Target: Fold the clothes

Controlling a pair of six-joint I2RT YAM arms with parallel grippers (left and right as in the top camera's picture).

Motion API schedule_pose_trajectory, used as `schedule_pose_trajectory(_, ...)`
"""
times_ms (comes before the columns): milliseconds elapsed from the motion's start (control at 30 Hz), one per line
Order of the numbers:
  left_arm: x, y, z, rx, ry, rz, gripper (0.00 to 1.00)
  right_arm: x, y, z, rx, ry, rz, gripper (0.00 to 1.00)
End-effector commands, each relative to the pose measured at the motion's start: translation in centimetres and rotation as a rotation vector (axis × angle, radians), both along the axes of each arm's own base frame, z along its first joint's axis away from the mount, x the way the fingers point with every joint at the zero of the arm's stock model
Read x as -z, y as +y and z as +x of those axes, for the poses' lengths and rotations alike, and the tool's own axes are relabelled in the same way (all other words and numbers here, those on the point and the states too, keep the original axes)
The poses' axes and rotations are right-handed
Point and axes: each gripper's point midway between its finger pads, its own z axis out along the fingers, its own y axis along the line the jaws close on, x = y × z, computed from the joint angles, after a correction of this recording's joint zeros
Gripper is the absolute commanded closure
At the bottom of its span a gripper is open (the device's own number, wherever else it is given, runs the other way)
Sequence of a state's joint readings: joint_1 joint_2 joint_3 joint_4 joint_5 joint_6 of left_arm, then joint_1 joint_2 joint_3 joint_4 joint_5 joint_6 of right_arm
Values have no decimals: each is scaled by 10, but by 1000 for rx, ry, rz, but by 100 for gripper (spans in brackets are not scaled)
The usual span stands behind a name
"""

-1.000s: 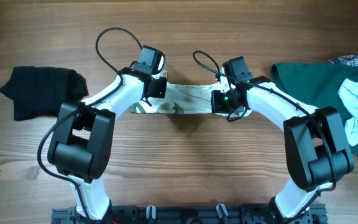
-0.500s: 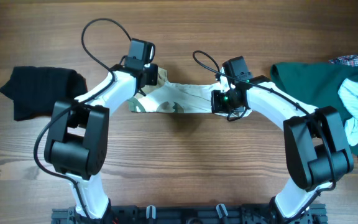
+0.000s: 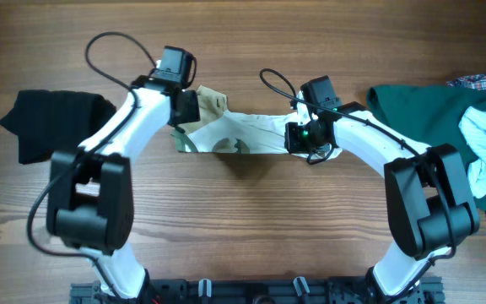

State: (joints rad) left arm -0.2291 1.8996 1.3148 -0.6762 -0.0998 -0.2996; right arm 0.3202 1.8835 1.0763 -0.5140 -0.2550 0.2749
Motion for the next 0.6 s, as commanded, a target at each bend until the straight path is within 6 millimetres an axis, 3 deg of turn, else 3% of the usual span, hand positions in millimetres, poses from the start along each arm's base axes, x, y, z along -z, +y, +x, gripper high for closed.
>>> schedule_pose_trajectory(0,-12,-15,-16,-62,80,-214,22,38,-23,-25,5,108,-115,79)
schedule_pose_trajectory(200,19,-14,-42,-119,209,-318,13,38,-22,-28,2,119,-107,63)
schedule_pose_trajectory(467,51,-1,-37,-171,213,-426,7,38,-23,-30,-23,122,-113,62)
schedule_pose_trajectory(567,64,-16,-40,-137,250,-499,11,38,-23,-30,-22,123,-113,63)
